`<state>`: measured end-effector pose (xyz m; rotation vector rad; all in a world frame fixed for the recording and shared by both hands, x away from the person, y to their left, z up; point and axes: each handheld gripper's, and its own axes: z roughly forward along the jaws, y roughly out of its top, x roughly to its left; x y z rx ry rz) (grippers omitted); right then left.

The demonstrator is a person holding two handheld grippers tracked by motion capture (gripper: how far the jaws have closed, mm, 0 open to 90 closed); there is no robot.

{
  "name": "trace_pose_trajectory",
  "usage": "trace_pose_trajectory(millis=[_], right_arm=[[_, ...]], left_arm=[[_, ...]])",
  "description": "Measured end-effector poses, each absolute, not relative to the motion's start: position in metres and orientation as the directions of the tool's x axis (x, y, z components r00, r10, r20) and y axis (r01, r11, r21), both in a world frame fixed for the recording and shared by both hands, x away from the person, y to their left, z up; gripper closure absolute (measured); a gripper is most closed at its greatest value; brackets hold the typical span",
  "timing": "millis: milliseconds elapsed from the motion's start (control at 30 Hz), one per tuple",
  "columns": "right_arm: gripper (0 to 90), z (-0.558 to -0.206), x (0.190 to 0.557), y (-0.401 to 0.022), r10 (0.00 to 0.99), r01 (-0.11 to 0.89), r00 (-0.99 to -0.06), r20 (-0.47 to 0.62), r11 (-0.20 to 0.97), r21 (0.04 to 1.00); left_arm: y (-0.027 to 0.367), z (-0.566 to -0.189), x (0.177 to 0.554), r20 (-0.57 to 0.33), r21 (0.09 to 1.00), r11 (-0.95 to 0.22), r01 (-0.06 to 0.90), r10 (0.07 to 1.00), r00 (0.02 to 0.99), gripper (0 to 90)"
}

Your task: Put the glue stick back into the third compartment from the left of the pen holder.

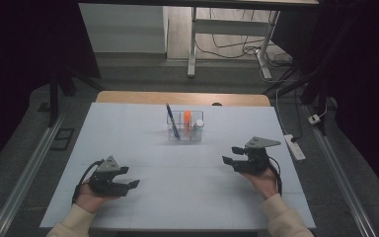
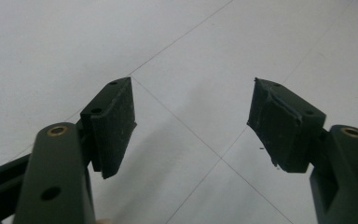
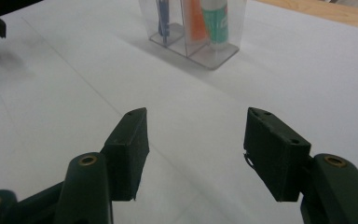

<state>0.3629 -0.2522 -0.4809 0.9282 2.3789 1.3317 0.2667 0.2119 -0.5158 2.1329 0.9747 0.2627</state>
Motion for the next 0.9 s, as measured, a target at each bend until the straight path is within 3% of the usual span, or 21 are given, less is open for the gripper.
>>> trace_pose_trajectory(millis=[500,900], right_arm=[[36.5,-0.492,0.326,-0.287,0.64,0.383,-0.766,0.055,0.386,0.839],[34.9,-0.498,0.323,-0.294,0.64,0.381,-0.768,0.035,0.412,0.828]], left_arm=[[0.212,-0.515,0.267,-0.118,0.716,-0.415,0.561,0.72,0.684,31.0],[0.213,-0.515,0.267,-0.124,0.717,-0.408,0.565,0.723,0.68,31.0]])
